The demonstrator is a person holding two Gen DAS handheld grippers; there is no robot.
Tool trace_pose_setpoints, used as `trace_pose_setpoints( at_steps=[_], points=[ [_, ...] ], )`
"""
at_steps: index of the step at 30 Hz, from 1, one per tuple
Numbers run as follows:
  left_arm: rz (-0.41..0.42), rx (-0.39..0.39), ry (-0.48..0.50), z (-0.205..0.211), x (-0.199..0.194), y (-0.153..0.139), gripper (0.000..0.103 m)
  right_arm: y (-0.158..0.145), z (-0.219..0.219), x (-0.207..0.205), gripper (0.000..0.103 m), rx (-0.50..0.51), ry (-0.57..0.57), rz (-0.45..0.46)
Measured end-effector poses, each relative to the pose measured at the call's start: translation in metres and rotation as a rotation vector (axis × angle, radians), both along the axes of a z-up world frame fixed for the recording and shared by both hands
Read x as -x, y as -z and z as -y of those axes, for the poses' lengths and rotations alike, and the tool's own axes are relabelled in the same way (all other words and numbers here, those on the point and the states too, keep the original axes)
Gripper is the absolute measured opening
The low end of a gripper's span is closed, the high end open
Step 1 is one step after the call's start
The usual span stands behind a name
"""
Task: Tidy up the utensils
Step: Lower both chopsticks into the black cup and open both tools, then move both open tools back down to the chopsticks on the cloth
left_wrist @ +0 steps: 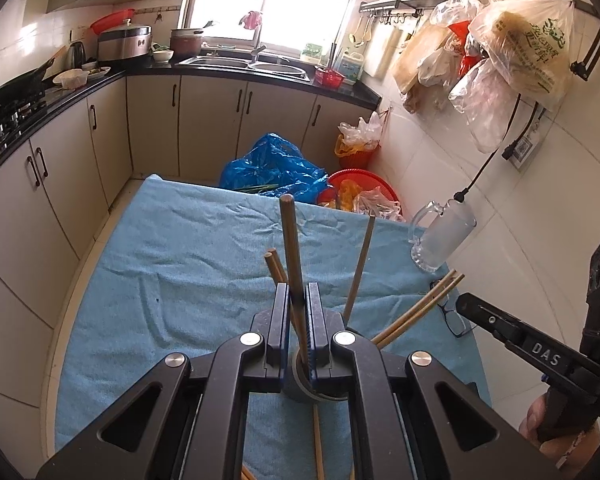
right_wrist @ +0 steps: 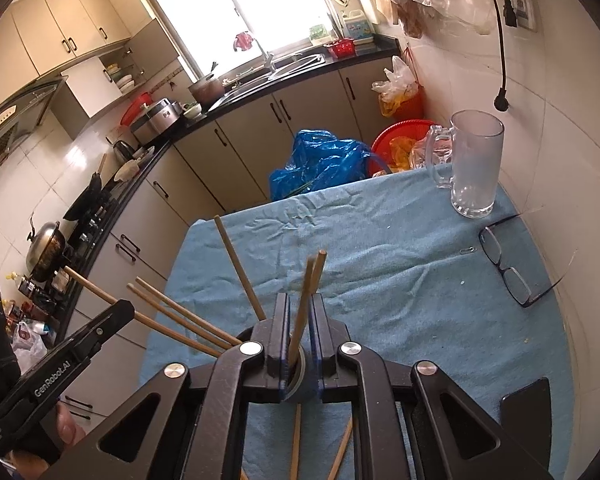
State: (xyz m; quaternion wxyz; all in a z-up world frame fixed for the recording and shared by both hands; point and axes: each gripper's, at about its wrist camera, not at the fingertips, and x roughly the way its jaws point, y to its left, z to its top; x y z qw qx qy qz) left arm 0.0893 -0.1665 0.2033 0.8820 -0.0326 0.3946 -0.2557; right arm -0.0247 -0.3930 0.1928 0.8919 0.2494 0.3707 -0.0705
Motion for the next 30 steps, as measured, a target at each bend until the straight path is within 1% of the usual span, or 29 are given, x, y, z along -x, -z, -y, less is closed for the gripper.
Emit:
trace_pose_setpoints(
  at_steps=[1,4,5,6,7,8,9,11,13,14,15,17,20,23,28,30],
  points=[
    [0.000,0.001,-0.002,-0.001,0.000,0.000,0.007,-0.002,0.000,0.001,0.019,0.004,0.002,0.005],
    [0.005,0.011,-0.007,-0.005,0.002,-0.004,0.007,-0.010,0.001,0.005,0.022,0.019,0.014,0.017],
    [0.007,0.015,-0.009,-0.007,0.003,-0.006,0.011,-0.012,0.001,0.007,0.022,0.020,0.018,0.019],
    [0.013,0.021,-0.013,-0.011,0.005,-0.009,0.015,-0.013,0.002,0.010,0.025,0.023,0.025,0.019],
    [0.020,0.023,-0.018,-0.013,0.007,-0.011,0.025,-0.015,0.004,0.013,0.032,0.028,0.034,0.018],
    [0.033,0.025,-0.028,-0.017,0.011,-0.014,0.031,-0.017,0.005,0.018,0.036,0.036,0.048,0.013],
    [0.048,0.029,-0.036,-0.020,0.014,-0.018,0.033,-0.018,0.006,0.021,0.042,0.040,0.056,0.011],
    [0.064,0.032,-0.037,-0.026,0.020,-0.022,0.037,-0.018,0.007,0.031,0.049,0.056,0.074,0.004],
    [0.065,0.036,-0.038,-0.033,0.025,-0.024,0.040,-0.015,0.007,0.042,0.058,0.074,0.091,-0.013],
    [0.066,0.037,-0.043,-0.036,0.027,-0.025,0.044,-0.013,0.007,0.048,0.059,0.076,0.102,-0.021],
    [0.067,0.038,-0.048,-0.042,0.031,-0.024,0.046,-0.012,0.008,0.051,0.060,0.078,0.110,-0.029],
    [0.063,0.036,-0.057,-0.050,0.037,-0.023,0.047,-0.005,0.008,0.062,0.063,0.087,0.133,-0.056],
    [0.040,0.030,-0.062,-0.063,0.048,-0.015,0.050,0.009,0.003,0.077,0.065,0.103,0.149,-0.106],
    [0.012,-0.005,-0.074,-0.073,0.062,0.003,0.053,0.032,-0.009,0.092,0.066,0.133,0.170,-0.192],
    [-0.076,-0.064,-0.067,-0.086,0.084,0.046,0.053,0.071,-0.029,0.113,0.066,0.184,0.190,-0.323],
    [-0.107,-0.085,-0.067,-0.090,0.091,0.061,0.053,0.082,-0.037,0.119,0.066,0.216,0.188,-0.358]
  ],
)
